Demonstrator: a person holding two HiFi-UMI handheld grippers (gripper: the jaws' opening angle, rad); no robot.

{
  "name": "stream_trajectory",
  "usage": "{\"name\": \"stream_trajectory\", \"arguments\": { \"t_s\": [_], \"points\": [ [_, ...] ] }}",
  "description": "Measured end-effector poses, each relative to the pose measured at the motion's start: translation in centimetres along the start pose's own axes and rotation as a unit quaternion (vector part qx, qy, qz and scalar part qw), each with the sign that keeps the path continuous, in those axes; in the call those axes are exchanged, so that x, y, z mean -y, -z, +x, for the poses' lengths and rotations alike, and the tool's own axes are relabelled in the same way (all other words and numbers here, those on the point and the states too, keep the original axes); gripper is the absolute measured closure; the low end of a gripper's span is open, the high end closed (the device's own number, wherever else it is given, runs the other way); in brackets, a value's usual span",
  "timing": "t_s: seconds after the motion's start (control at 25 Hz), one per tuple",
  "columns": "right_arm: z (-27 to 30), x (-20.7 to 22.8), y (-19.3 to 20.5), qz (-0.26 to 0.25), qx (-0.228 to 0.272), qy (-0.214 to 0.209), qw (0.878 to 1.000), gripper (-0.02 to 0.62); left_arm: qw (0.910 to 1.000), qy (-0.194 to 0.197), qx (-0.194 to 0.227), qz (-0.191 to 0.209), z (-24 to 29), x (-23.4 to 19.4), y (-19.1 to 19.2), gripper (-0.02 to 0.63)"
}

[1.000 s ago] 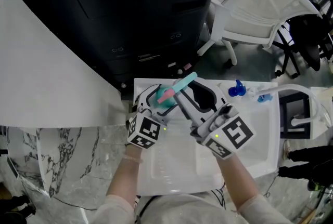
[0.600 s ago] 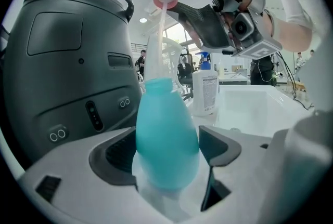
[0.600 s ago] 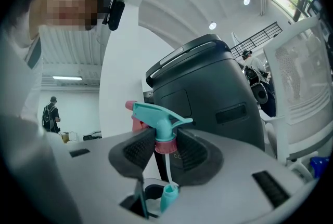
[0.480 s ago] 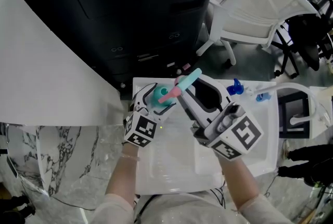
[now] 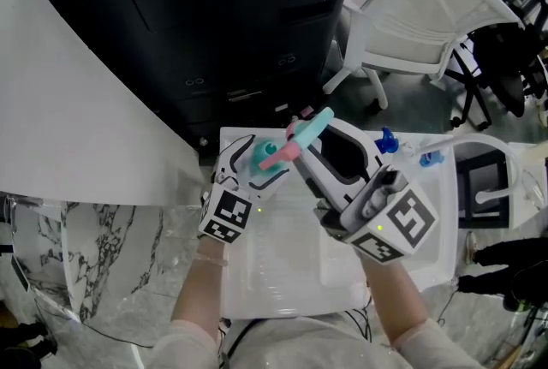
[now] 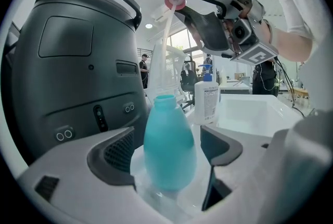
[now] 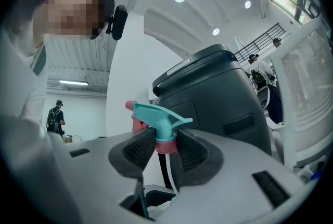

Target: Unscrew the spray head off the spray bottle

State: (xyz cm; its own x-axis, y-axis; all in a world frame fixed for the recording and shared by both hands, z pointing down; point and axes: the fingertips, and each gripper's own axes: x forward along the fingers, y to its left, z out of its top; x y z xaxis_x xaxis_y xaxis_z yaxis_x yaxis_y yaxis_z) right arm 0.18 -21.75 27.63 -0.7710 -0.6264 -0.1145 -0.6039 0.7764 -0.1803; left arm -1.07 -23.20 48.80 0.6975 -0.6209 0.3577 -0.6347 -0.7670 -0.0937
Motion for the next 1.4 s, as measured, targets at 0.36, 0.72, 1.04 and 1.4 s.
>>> {"name": "stream_trajectory", "arguments": {
  "t_s": [0.36,0.72,1.04,1.4],
  "points": [
    [-1.1,0.0,-0.7,-0.021,-0.009,0.015,1.000,0.460,0.9994,-0.028,0.017,-0.008,-2.7,-0.2,-1.8,0.221],
    [-3.2,0.0,0.5,-0.036,-0.051,0.032,0.998,0.460,0.9970,-0.059,0.040,-0.031,-6.5,-0.3,-3.6,0.285],
    [-5.5,-0.7,1.5,-0.045,-0.077,0.042,0.995,0.460,0.9924,-0.080,0.080,-0.048,-10.1,0.7,-5.4,0.580],
    [-8.3,-2.3,1.4,-0.053,-0.079,0.047,0.994,0.460,0.9842,-0.127,0.096,-0.078,-13.4,1.6,-6.2,0.600]
  ]
}}
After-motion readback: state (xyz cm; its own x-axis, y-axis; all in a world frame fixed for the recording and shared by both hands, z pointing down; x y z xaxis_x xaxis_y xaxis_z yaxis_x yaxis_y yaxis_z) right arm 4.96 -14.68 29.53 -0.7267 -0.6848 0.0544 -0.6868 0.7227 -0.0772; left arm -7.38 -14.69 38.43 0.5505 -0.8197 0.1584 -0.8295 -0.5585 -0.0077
